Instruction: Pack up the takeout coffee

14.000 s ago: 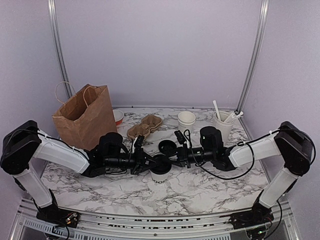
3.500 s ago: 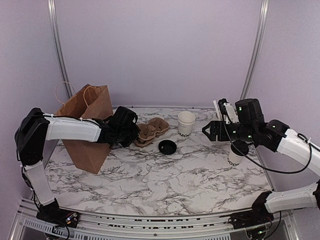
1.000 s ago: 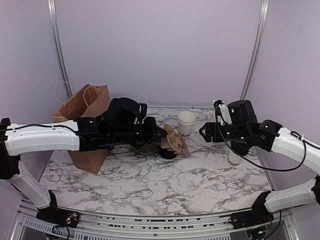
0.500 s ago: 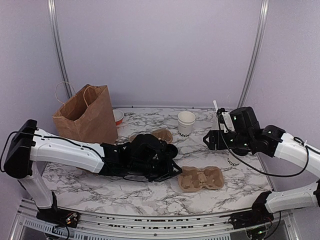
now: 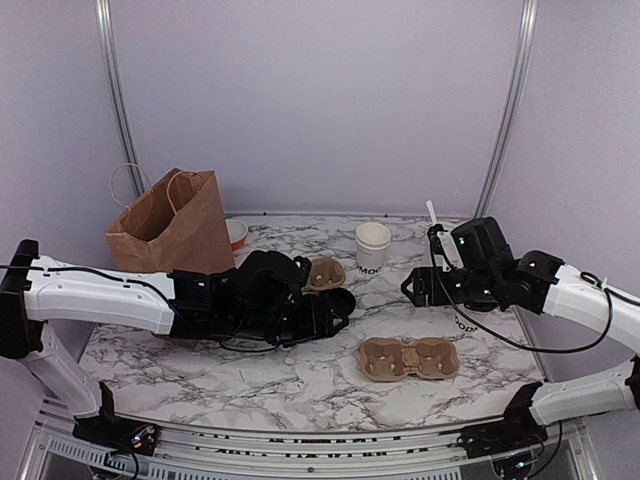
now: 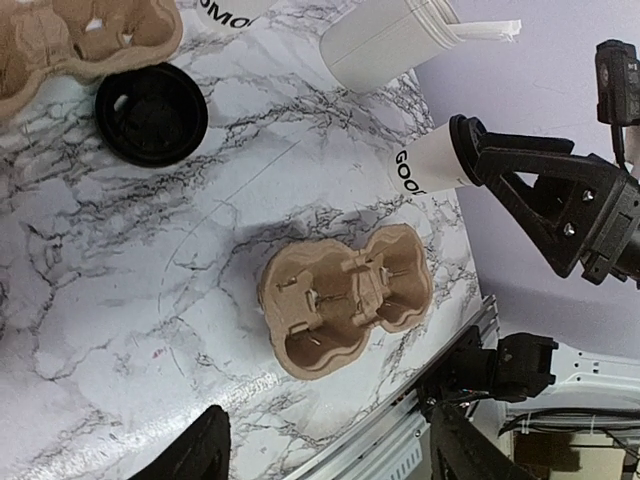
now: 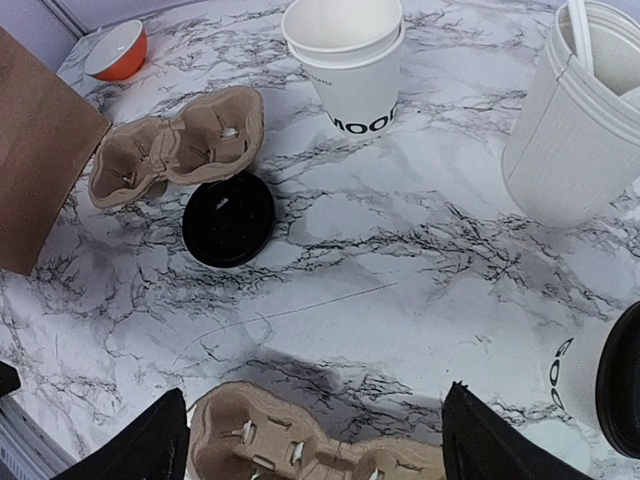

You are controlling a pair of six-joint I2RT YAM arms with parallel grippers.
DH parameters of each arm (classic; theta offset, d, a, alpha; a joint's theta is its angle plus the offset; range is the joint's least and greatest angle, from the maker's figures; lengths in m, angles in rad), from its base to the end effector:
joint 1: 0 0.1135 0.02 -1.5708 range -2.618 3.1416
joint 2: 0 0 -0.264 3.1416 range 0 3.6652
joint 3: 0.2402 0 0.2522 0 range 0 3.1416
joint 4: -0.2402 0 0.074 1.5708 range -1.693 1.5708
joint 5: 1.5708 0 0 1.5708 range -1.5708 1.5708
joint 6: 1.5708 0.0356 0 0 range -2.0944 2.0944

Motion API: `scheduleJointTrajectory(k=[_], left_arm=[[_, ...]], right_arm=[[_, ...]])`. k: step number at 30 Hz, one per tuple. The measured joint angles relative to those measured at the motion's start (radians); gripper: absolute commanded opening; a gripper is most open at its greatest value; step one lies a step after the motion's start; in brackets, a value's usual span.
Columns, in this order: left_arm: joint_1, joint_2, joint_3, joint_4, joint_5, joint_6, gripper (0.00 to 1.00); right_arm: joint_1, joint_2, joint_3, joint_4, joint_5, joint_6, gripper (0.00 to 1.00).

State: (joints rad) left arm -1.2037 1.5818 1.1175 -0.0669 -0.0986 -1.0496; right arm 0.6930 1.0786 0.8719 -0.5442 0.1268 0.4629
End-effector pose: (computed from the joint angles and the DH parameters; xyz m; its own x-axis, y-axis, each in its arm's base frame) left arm 0.1336 -0.3377 0.2660 -0.8696 -0.1430 -0.4726 0.2897 0.6273 -0.7229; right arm 0.1777 0.1417 0.2800 -0.7209 -0.0228 -0.6927 -0.2690 0.9303 0.2493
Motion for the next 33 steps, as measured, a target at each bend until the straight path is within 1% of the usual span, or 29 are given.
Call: scheduleJointTrajectory(k=[6, 13, 17, 21, 24, 27, 31, 33], left_arm=[[0.023, -0.03, 0.07, -0.062, -0.032, 0.135, 0.77], [0.108, -0.154, 0.18, -0.111, -0.042, 0.312, 0.82], [0.159, -0.236, 0.226, -0.12, -0.047, 0.389, 0.9], [0.19, -0.309, 0.232, -0.128, -0.065, 0.453, 0.99], [0.204, -0.364, 0.232, -0.144, -0.087, 0.493, 0.99], [0.212, -0.418, 0.249, -0.17, -0.135, 0.53, 0.99], [0.221, -0.49, 0.296, -0.219, -0.27, 0.563, 0.99], [0.225, -0.534, 0.317, -0.251, -0.36, 0.57, 0.99]], right_arm=[[0.004, 0.003, -0.003, -0.004, -0.006, 0.013, 0.88], [0.005, 0.011, -0.007, -0.031, -0.005, 0.018, 0.9], [0.005, 0.026, -0.007, -0.071, -0.01, 0.032, 0.9], [0.007, 0.034, -0.009, -0.12, -0.027, 0.066, 0.9], [0.017, 0.034, -0.023, -0.139, -0.032, 0.092, 0.9], [0.023, 0.033, -0.04, -0.161, -0.034, 0.115, 0.9], [0.023, 0.033, -0.043, -0.172, -0.037, 0.129, 0.9], [0.023, 0.036, -0.041, -0.172, -0.037, 0.127, 0.9]])
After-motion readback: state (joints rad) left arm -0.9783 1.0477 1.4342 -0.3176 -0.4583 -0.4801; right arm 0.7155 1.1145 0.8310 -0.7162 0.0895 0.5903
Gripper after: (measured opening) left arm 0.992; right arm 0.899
